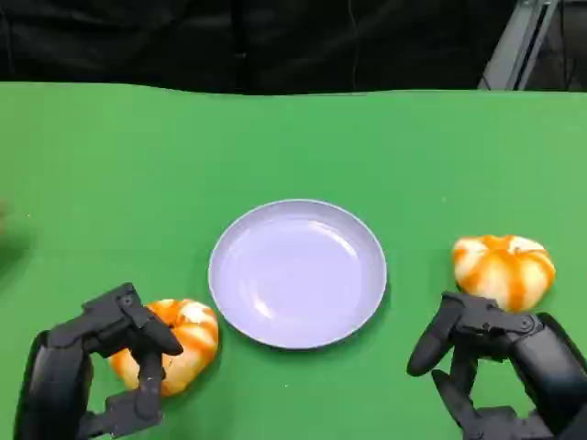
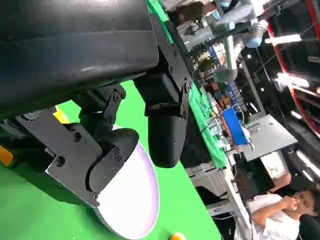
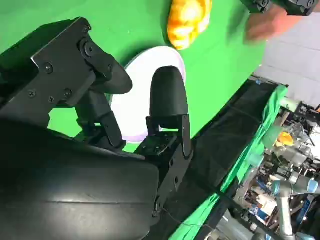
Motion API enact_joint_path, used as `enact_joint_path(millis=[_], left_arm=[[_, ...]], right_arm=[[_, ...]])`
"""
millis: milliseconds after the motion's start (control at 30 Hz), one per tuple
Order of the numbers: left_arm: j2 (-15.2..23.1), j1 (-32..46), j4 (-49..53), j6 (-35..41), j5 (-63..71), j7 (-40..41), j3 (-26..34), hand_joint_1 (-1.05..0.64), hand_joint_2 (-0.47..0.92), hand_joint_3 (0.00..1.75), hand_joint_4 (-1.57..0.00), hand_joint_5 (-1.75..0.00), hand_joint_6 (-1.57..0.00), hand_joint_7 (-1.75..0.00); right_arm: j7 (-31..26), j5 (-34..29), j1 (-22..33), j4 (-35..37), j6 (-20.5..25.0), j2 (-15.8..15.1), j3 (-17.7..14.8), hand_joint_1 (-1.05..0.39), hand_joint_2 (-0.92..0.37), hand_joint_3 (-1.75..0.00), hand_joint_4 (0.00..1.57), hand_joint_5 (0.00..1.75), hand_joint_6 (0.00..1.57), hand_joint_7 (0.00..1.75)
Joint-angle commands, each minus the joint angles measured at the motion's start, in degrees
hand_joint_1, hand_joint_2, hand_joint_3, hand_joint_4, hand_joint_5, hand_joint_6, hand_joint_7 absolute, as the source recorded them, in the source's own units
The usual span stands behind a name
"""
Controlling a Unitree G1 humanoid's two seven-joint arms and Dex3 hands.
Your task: Grasp the bread from the table and place it into the plate.
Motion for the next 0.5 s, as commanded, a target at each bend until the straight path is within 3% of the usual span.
enact_joint_path(millis=[33,500], left_arm=[[0.7,-0.1,-0.2,-0.2,0.1,0.0,0.6,0.04,0.44,1.36,-0.84,-1.65,-0.83,-1.43],[0.7,-0.1,-0.3,-0.4,0.1,0.0,0.7,0.03,0.46,1.32,-0.84,-1.66,-0.82,-1.42]], right_arm=[[-0.2,0.1,-0.1,-0.5,0.2,-0.5,-0.2,0.06,-0.4,-1.23,0.77,1.69,0.72,1.37],[-1.2,1.0,-0.2,0.5,-1.3,0.5,-0.4,0.05,-0.42,-1.22,0.79,1.68,0.71,1.38]])
